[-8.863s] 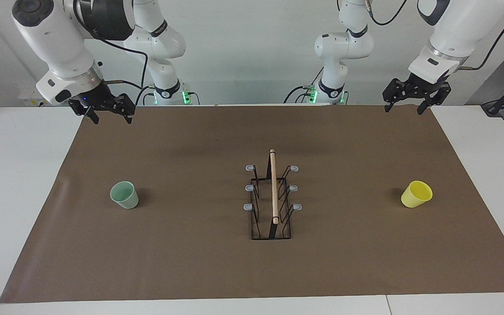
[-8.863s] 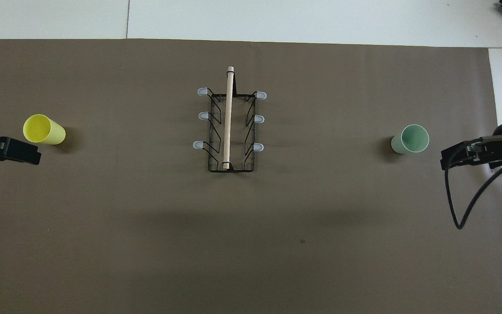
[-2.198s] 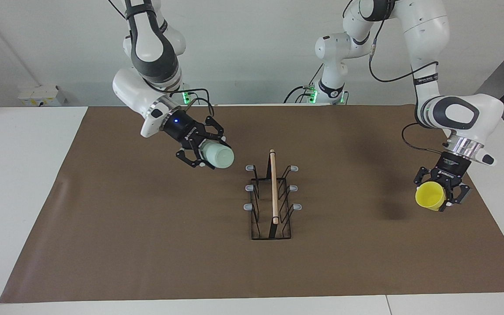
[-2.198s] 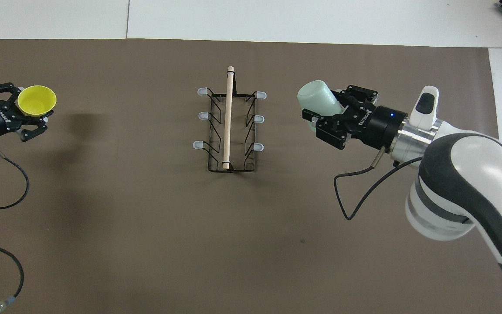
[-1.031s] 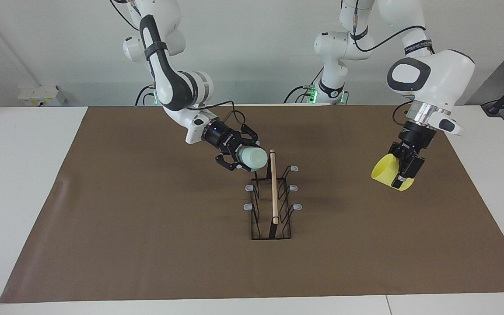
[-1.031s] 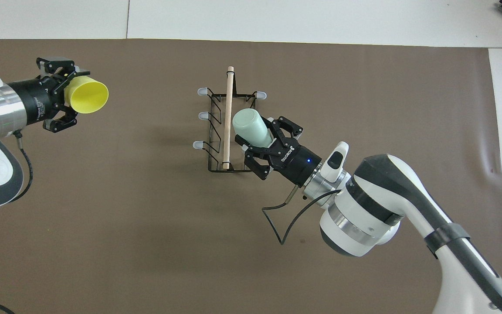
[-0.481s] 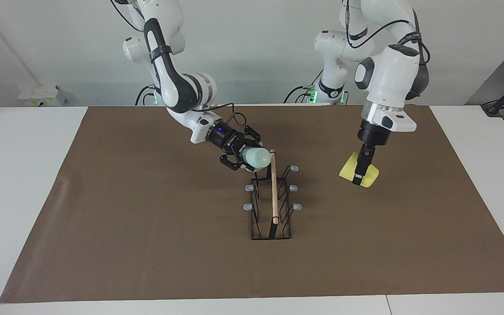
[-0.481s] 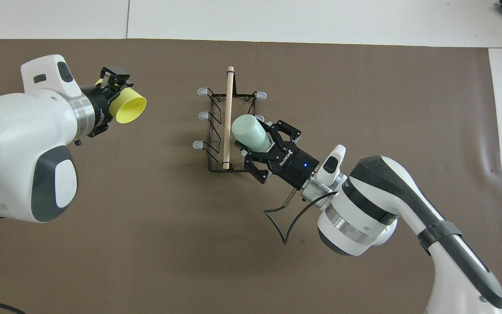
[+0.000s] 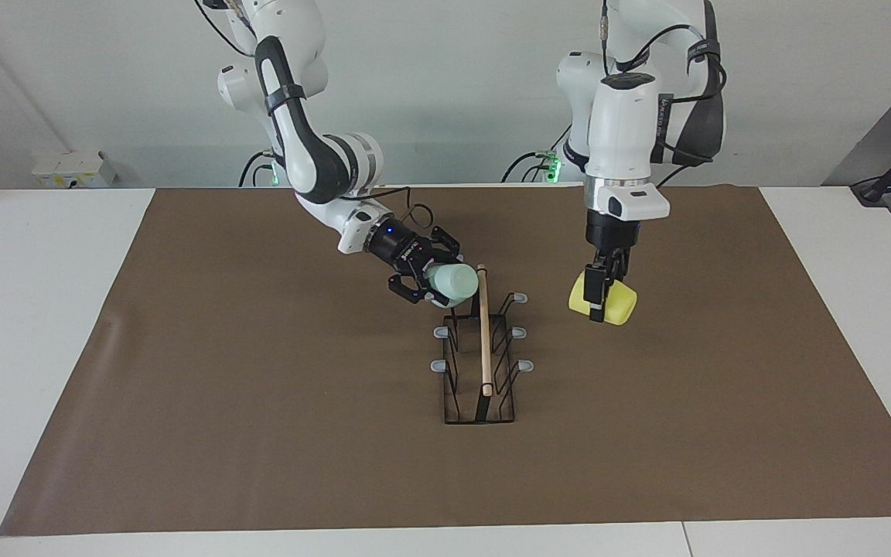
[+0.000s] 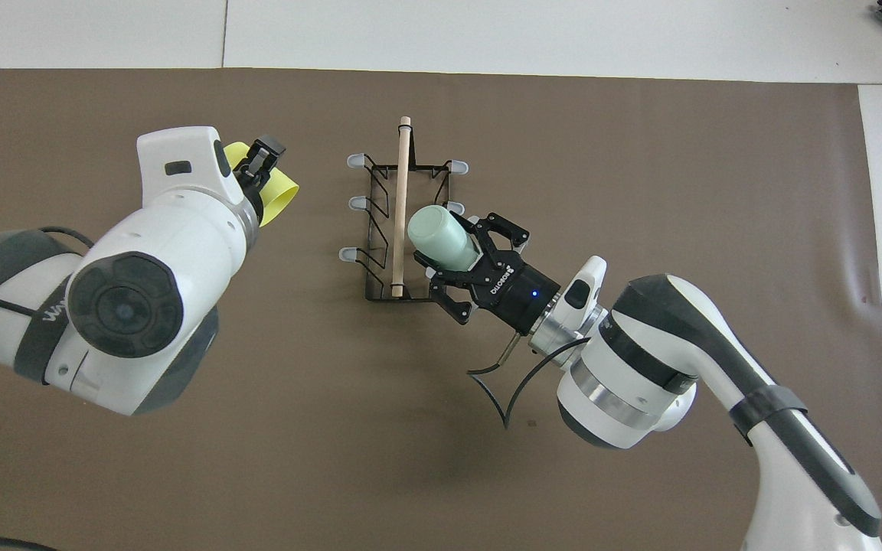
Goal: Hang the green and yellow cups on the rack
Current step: 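Carry the yellow cup with the left gripper onto a rack peg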
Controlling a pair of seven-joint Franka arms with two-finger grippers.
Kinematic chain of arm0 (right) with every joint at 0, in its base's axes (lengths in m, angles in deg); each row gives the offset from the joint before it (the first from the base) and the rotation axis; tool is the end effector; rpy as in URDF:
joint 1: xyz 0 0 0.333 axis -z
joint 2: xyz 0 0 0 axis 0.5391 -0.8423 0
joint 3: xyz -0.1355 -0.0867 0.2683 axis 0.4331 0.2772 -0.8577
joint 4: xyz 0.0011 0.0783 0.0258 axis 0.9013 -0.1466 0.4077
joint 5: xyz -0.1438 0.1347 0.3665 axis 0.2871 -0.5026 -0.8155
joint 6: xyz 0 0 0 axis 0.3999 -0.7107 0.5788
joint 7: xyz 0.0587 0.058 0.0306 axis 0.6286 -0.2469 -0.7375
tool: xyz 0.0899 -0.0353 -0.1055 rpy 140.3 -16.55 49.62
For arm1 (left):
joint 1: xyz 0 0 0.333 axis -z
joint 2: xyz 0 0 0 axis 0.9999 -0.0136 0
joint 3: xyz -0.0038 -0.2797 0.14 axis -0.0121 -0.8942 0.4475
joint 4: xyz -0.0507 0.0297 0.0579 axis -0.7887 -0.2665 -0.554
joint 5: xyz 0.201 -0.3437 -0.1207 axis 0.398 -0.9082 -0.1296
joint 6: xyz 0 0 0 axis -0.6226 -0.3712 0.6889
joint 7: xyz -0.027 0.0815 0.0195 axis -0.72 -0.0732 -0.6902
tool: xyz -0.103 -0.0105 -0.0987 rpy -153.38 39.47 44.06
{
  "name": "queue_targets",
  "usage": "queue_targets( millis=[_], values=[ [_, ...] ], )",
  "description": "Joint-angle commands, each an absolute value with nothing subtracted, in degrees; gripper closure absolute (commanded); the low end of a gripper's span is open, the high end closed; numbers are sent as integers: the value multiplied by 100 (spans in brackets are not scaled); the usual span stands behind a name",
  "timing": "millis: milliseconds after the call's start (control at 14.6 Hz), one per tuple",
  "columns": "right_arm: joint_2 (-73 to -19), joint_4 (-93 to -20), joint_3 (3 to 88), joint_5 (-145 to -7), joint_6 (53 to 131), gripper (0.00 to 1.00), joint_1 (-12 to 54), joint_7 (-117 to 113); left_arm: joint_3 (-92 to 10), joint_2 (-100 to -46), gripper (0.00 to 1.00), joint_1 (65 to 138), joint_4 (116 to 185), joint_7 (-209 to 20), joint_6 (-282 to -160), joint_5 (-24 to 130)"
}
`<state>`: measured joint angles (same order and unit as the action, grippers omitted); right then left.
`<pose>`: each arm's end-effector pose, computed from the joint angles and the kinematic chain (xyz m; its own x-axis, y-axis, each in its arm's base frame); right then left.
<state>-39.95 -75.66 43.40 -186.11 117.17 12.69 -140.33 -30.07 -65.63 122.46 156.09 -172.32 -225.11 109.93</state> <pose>0.5416 0.3121 0.3221 0.1786 0.0599 0.9821 0.7771 -0.6208 -0.1034 0.5818 -0.2627 0.4440 0.5424 0.7036 0.4590 0.6173 -0.7044 0.3503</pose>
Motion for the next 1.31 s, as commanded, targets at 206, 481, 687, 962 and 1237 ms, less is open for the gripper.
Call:
queue_targets(
  millis=[206, 481, 687, 962, 1237],
  values=[
    [-4008, -7624, 4323, -18703, 11918, 100, 1276, -14247, -2932, -6438, 100, 13052, 15916, -19362, -21522, 13017],
    [-4263, -7606, 4323, -18712, 11724, 100, 1276, -14431, -2940, -6509, 100, 13518, 16082, -20152, -21082, 13694],
    [-4263, -7606, 4323, -18712, 11768, 100, 1276, -14431, -2940, -6614, 100, 13685, 16162, -20573, -20862, 14229],
    [-4245, -7685, 4314, -18773, 11856, 0, 1276, -14422, -2940, -6895, 100, 13852, 16031, -20909, -20660, 14617],
    [-4140, -7685, 4323, -18764, 11935, 0, 1337, -14396, -2940, -7185, 100, 13985, 15846, -20997, -20546, 14837]
  ],
)
